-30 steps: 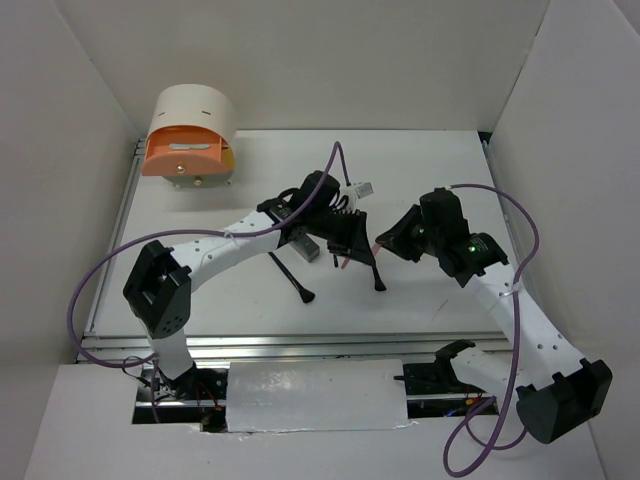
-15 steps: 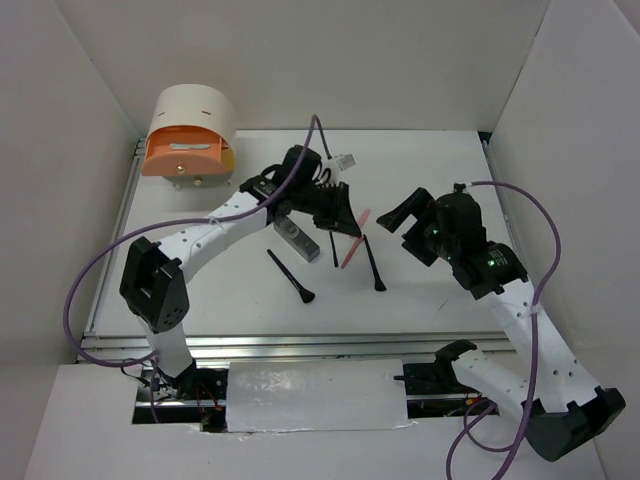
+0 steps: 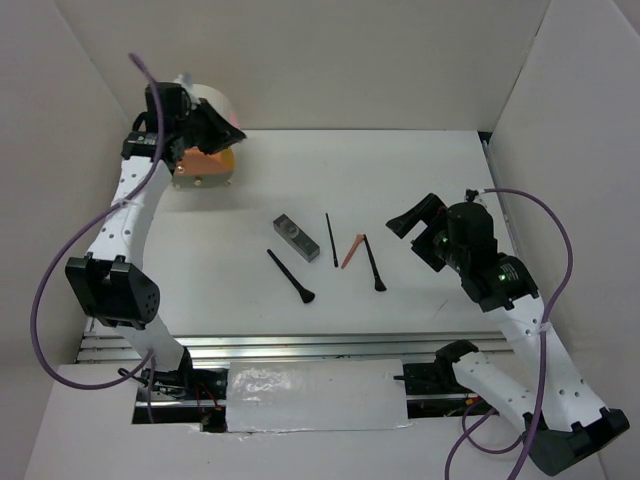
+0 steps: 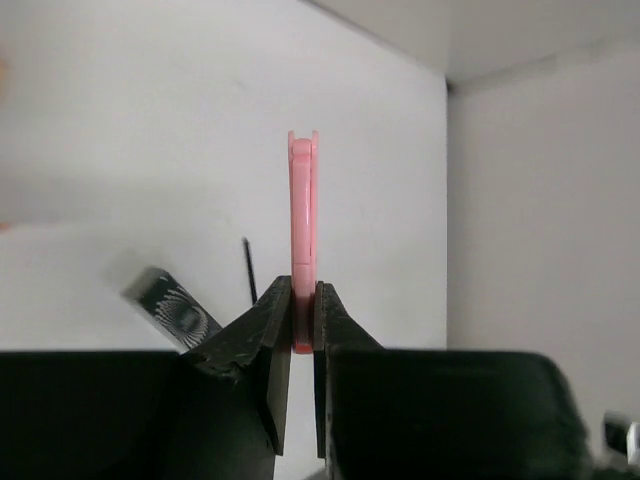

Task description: Organize the makeup

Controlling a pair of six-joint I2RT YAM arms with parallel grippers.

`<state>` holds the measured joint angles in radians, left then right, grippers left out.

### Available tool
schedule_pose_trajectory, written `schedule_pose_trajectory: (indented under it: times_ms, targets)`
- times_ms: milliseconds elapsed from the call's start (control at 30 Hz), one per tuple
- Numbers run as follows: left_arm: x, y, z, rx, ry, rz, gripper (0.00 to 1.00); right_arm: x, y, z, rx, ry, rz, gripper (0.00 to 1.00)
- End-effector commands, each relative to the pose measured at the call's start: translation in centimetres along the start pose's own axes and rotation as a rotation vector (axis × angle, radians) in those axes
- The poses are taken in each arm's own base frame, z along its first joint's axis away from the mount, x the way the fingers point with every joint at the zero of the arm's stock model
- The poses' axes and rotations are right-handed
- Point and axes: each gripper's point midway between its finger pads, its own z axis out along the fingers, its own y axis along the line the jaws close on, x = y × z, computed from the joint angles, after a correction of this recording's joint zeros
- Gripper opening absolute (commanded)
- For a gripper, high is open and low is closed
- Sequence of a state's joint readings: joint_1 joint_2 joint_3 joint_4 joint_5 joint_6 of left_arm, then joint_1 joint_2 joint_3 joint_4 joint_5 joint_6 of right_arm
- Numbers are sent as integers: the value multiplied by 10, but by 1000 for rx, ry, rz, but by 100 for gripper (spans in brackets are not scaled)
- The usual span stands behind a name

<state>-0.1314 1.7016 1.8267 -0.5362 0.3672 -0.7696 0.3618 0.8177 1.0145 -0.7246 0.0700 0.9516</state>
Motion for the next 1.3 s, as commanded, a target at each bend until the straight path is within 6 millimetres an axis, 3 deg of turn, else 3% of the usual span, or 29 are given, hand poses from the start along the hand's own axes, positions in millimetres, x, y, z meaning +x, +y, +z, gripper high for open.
schedule_pose_trajectory:
  times_ms: [0, 200, 267, 467, 667, 800, 900, 1000, 1100, 1200, 1267]
  targets:
    - [-67, 28, -33, -112, -271, -213, 3, 3, 3, -1, -34, 8, 19, 100]
    - [-116, 80, -57, -332, -473, -340, 3, 4, 3, -5, -44, 11, 3, 100]
    - [-124, 93, -63, -369, -526, -387, 3, 5, 2, -7, -52, 12, 3, 100]
    - [-131, 126, -71, -462, -599, -460, 7, 10, -2, -9, -51, 22, 7, 100]
    - [-135, 138, -51, -433, -550, -480, 11, 11, 0, -7, -54, 36, -9, 100]
    - [-127, 146, -40, -434, -514, -503, 11, 8, 5, -5, -55, 37, -17, 100]
    - [-124, 146, -40, -420, -518, -509, 19, 8, 6, -2, -50, 41, -24, 100]
    - [-127, 143, -38, -405, -513, -492, 35, 6, 6, 0, -48, 38, -28, 100]
    - [-132, 138, -39, -397, -512, -488, 61, 12, 8, 3, -60, 66, -29, 100]
    - [-140, 128, -45, -374, -538, -472, 73, 13, 9, 6, -61, 72, -28, 100]
    - [-144, 121, -51, -356, -553, -462, 73, 12, 9, 7, -60, 69, -30, 100]
